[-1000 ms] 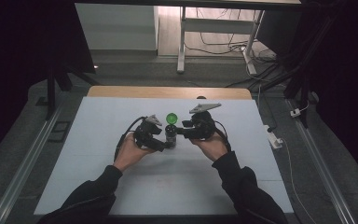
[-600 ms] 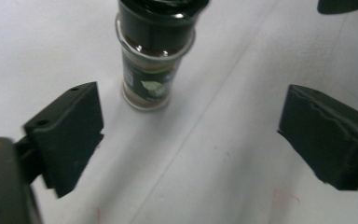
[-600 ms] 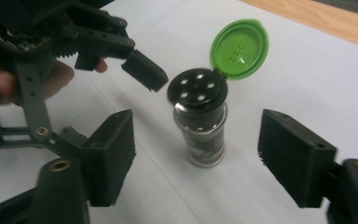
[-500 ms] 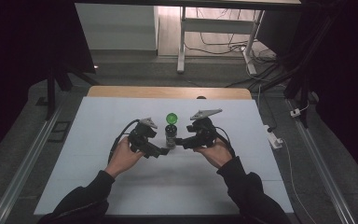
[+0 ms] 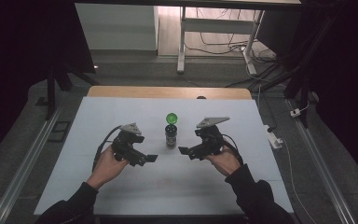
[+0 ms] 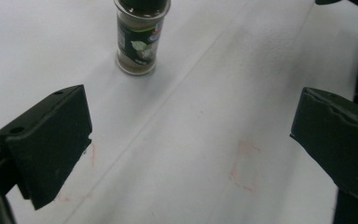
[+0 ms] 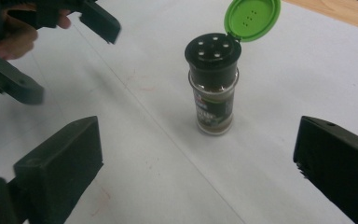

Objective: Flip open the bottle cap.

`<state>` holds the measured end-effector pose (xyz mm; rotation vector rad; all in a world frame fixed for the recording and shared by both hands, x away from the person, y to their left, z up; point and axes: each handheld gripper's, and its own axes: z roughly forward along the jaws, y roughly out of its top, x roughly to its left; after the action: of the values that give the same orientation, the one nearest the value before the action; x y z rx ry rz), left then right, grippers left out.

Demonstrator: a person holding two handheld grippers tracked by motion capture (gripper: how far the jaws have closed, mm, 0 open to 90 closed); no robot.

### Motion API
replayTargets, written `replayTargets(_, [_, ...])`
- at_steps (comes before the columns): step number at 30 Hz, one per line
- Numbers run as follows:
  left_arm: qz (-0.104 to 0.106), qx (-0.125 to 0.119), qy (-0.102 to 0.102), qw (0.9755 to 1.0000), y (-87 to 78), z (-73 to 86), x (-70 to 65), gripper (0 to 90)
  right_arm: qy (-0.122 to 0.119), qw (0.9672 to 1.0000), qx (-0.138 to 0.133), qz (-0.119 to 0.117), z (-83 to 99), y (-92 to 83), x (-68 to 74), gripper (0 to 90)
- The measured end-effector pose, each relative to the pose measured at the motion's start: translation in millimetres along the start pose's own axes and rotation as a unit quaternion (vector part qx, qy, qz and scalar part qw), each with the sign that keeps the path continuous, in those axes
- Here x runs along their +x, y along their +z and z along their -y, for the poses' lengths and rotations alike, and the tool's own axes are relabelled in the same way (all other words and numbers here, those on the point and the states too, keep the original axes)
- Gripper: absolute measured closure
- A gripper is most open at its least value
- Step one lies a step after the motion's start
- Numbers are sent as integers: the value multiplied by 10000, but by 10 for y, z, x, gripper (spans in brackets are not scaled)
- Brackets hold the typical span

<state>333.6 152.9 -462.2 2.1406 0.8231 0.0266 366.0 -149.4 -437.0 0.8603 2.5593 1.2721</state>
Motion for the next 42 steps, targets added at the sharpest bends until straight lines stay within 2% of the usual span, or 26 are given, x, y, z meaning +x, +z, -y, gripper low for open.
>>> replayTargets(8, [48, -108, -26, 9999, -196, 176, -102, 0, 34, 10000, -55, 75, 148, -197, 7, 0])
replayTargets(13, [-61, -242, -74, 9997, -346, 327, -134, 0, 132, 9998, -51, 119, 265, -322, -3, 0])
replayTargets(17, [-141, -377, -245, 9989, -494, 502, -133, 0, 183, 9997, -63, 160, 349, -418, 5, 0])
replayTargets(25, [-406, -667, -507, 9957, -781, 789, -185, 0, 289, 9989, -130, 338, 542, -635, 10, 0])
replayTargets(32, [-661, -730, -665, 9929, -950, 1003, -229, 0, 540, 9969, -225, 519, 740, -818, -32, 0])
replayTargets(38, [-937, -793, -844, 9889, -1107, 1223, -259, 0, 699, 9943, -251, 771, 931, -990, -62, 0])
replayTargets(42, [-1042, -797, -970, 9866, -1187, 1357, -263, 0, 785, 9922, -267, 931, 1044, -1090, -80, 0])
